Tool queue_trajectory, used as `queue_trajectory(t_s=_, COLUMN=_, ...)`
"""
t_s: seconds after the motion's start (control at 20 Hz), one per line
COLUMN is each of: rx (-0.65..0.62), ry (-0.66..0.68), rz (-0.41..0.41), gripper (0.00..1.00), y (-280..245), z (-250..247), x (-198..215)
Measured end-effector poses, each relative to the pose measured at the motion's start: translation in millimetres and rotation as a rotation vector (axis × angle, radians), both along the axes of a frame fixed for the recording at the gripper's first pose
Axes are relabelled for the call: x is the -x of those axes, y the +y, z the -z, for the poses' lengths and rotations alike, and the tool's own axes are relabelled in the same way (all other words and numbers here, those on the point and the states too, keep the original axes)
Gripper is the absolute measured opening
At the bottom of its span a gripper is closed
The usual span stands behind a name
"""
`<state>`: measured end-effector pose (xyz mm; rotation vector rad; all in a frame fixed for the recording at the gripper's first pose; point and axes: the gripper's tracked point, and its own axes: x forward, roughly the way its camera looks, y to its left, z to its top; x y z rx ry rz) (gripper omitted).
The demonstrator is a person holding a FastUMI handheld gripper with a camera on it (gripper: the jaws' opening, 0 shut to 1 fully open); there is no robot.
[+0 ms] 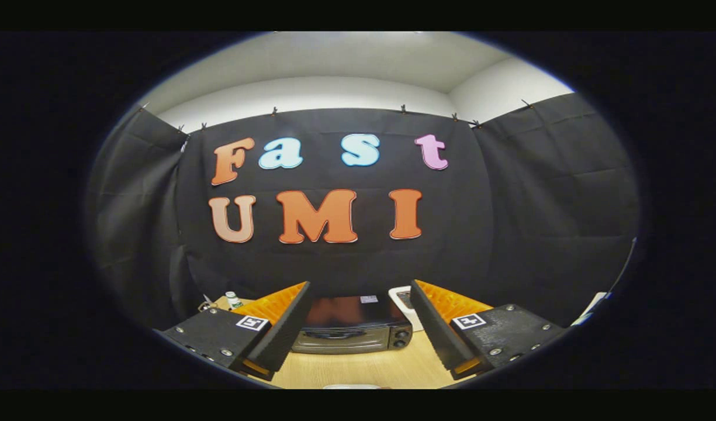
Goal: Open the toaster oven, put the food inside, and close the toaster oven door.
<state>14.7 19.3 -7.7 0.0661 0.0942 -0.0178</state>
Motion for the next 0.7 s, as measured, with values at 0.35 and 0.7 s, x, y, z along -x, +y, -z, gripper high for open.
queue_trajectory(t_s=0.35, rx=0.006, ry=0.01, rz=-0.035, gripper=0.98, y=20.4, z=6.9, x=0.3)
queue_trajectory(t_s=0.7, rx=0.004, ry=0.047, rz=-0.084, gripper=0.98, y=44.1, z=26.8, x=-16.7)
